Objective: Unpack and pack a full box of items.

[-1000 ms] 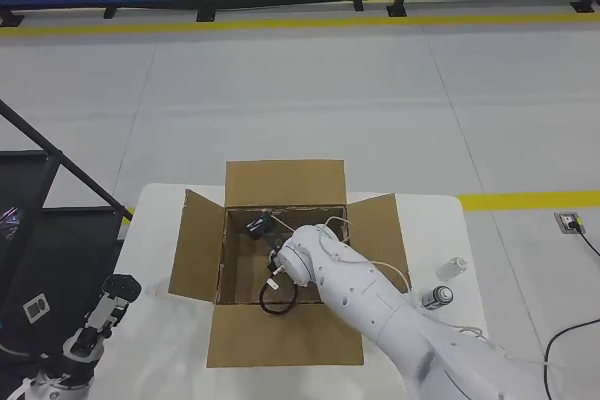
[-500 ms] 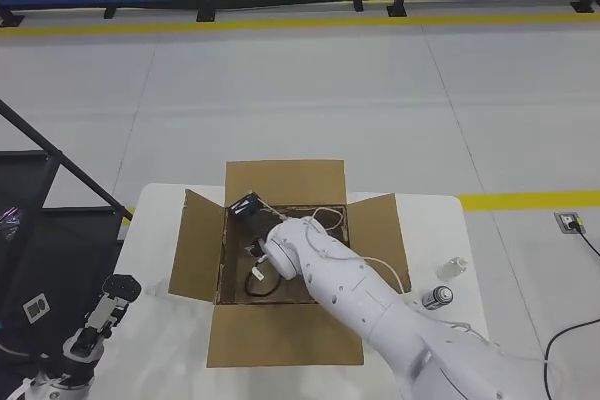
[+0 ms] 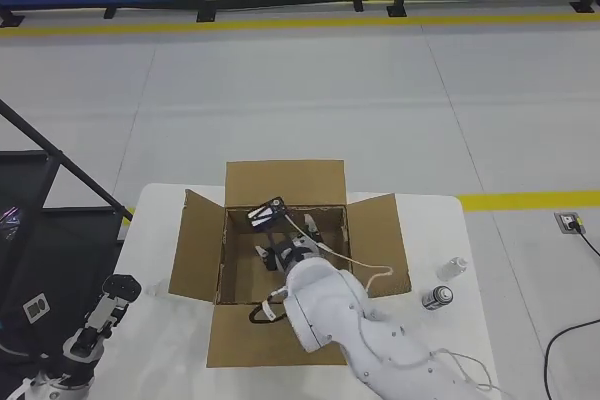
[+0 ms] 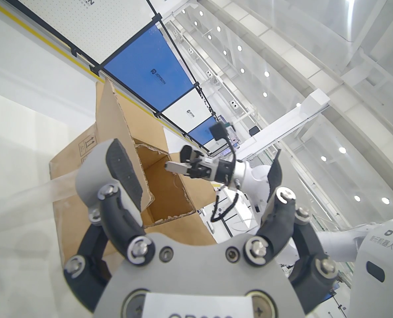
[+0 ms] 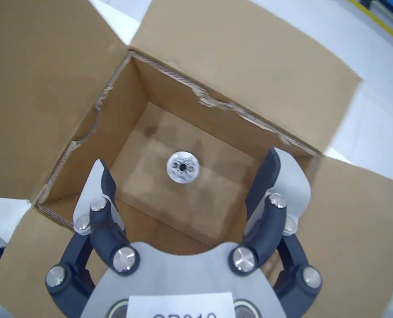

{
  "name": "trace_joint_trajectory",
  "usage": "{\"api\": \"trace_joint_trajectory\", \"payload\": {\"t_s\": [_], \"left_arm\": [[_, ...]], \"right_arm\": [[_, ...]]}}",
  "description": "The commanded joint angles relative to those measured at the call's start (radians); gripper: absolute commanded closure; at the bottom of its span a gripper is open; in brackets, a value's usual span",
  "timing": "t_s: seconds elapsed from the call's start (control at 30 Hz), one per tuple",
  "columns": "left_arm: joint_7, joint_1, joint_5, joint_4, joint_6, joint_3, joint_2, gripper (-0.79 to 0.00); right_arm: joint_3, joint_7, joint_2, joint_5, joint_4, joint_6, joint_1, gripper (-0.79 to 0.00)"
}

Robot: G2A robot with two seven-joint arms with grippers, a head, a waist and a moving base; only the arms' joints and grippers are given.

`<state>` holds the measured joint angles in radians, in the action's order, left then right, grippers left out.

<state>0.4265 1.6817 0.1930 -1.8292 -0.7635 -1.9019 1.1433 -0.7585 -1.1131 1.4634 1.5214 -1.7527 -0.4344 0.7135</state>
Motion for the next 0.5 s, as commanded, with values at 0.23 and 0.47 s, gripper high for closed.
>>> {"api": "trace_joint_trajectory", "payload": {"t_s": [0.23, 0.47], "left_arm": [[0.000, 0.000, 0.000, 0.000, 0.000, 0.000, 0.000, -0.785], [0.000, 0.000, 0.000, 0.000, 0.000, 0.000, 0.000, -0.785]], "right_arm": [[-0.375, -0.162, -0.090, 0.395, -0.597, -0.019, 0.610, -0.785], [-0.647, -0.048, -0.100, 0.162, -0.586, -0.009, 0.832, -0.785]]}}
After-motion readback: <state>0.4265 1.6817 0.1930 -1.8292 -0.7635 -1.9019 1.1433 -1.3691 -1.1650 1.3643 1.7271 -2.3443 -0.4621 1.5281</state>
